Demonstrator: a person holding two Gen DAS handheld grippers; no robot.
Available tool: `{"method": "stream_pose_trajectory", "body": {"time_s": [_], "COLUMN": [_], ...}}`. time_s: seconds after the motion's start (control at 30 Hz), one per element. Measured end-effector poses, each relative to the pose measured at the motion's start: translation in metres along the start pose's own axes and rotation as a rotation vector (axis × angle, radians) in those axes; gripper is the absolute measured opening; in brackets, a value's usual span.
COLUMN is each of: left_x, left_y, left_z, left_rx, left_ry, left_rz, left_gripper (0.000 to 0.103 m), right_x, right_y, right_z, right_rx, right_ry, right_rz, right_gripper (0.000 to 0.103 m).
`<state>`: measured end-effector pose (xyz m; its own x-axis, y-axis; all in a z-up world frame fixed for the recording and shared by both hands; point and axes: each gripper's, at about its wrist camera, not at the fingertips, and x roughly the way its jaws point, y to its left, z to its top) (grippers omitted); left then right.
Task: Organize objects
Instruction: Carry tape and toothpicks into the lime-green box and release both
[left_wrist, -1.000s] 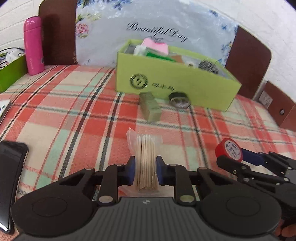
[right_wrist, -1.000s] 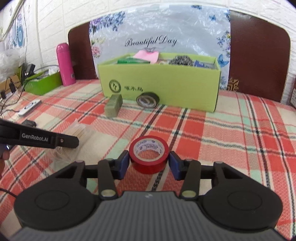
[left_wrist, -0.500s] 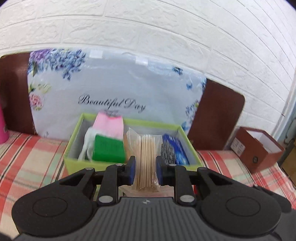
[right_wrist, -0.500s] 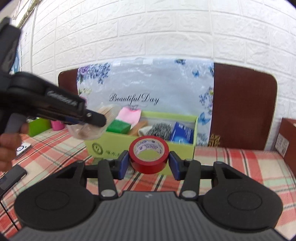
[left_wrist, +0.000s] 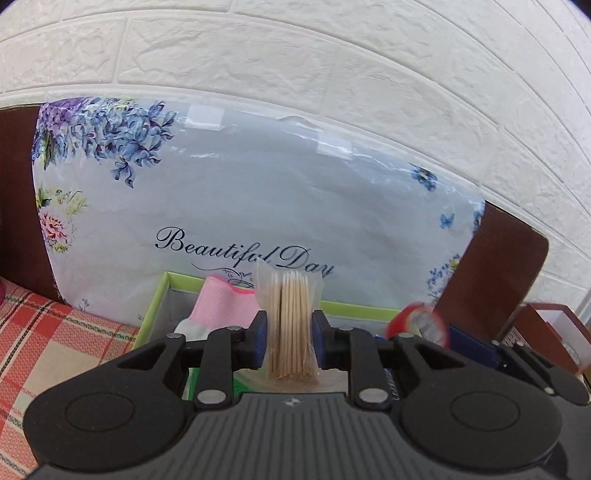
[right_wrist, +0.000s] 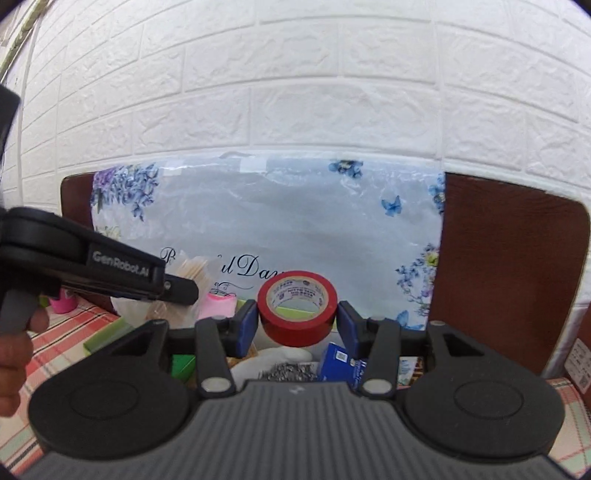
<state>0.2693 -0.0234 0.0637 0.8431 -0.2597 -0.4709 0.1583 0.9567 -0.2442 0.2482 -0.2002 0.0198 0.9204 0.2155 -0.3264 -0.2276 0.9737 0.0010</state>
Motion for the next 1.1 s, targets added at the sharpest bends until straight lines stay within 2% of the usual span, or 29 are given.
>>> {"method": "stream_pose_trajectory", "body": {"time_s": [0.03,0.07,0.17,0.23,0.27,0.33,0.5,0.7,1.1], "left_x": [0.001,0.000,-0.015,-0.023,-0.028,-0.037,-0.066,-0.092,-0.117], "left_y": [0.003,0.006,0.012,0.017,0.018,0.022,0.023,0.018,0.018], "left_z": [-0.003,-0.007,-0.021,-0.028,-0.031,-0.037,-0.052,-0.070,-0.091], "left_rx": [-0.002,-0.005,0.000,-0.018,-0.036,-0.068,-0.106,-0.092,-0.093], "left_ry": [0.010,0.017,-0.006,0.017,0.029,0.051,0.074,0.070,0.080], "left_rz": [0.005,0.020,0.031,0.042,0.047,0.056,0.095,0.125,0.138], "left_gripper": [0.063,0.072,0.075,0.075,0.075,0.075,0.076,0.076,0.076], "right_x": [0.009,0.015,0.012,0.008,0.005,-0.004,-0.023,-0.050,-0.083], "right_y": [0.001,0.003,0.007,0.010,0.011,0.015,0.018,0.019,0.019], "right_z": [-0.003,-0.007,-0.021,-0.026,-0.027,-0.029,-0.027,-0.024,-0.029], "right_rx": [-0.009,-0.020,-0.056,-0.068,-0.073,-0.082,-0.063,-0.026,0.017], "right_ry": [0.014,0.034,0.055,0.081,0.090,0.086,0.126,0.140,0.144], "right_rz": [-0.005,-0.030,-0.054,-0.074,-0.101,-0.145,-0.169,-0.178,-0.167], "right_gripper": [0.074,0.082,0.088,0.101,0.103,0.103,0.103,0.103,0.103]}}
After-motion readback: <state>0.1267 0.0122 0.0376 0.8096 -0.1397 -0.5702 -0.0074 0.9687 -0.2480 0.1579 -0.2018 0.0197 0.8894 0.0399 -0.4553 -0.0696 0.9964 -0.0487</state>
